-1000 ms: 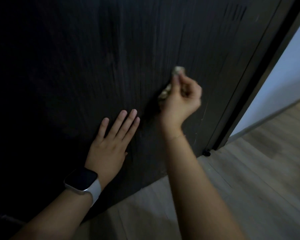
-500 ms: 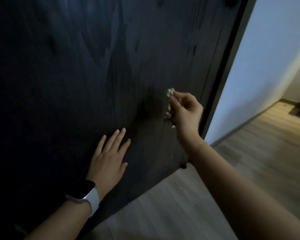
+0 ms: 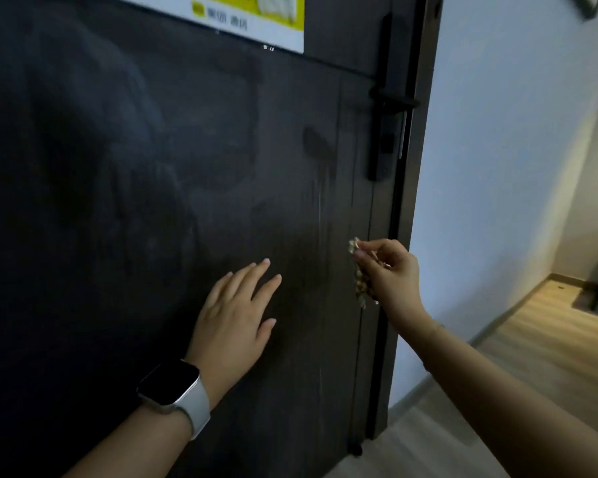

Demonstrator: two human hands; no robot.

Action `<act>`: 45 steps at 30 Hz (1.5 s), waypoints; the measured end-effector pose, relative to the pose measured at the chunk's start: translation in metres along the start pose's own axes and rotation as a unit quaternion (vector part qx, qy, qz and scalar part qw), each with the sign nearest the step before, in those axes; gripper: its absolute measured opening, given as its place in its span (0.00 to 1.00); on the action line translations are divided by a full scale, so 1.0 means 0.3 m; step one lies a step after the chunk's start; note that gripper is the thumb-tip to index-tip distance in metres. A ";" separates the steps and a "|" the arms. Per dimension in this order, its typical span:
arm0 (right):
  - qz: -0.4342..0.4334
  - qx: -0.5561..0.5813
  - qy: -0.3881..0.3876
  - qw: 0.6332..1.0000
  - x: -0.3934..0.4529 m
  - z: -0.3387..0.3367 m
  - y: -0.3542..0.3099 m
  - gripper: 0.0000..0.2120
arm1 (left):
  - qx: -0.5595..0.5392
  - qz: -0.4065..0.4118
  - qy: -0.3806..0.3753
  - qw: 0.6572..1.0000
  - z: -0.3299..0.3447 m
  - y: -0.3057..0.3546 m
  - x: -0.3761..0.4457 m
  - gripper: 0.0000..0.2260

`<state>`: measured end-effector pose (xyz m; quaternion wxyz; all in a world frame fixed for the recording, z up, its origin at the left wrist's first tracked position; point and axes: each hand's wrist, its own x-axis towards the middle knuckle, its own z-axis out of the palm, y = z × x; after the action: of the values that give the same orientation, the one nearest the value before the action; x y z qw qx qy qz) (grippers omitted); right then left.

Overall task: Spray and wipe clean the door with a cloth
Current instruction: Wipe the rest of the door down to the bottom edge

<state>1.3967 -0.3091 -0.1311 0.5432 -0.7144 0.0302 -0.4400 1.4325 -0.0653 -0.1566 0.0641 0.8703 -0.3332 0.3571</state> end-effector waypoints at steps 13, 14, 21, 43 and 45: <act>-0.152 0.015 -0.090 0.984 0.555 0.131 -0.076 0.06 | 0.210 -0.055 -0.036 0.975 -0.045 -0.063 0.559 0.55; -0.167 0.013 -0.077 0.983 0.589 0.162 -0.079 0.06 | 0.217 -0.057 -0.038 0.974 -0.034 -0.076 0.568 0.57; -0.376 -0.110 -0.079 0.917 0.466 0.197 0.241 0.07 | 0.276 -0.065 -0.013 0.959 0.017 -0.095 0.567 0.63; -0.513 -0.175 -0.261 0.799 0.340 0.154 0.528 0.10 | 0.302 -0.066 -0.012 0.951 0.019 -0.090 0.570 0.62; -0.485 -0.138 -0.179 0.845 0.435 0.148 0.417 0.08 | 0.298 -0.067 -0.014 0.952 0.015 -0.087 0.572 0.62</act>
<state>1.5602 -0.3951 -0.1547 0.1524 -0.7723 -0.3573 -0.5027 1.5413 -0.1385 -0.0425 -0.1788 0.8752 -0.1536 0.4225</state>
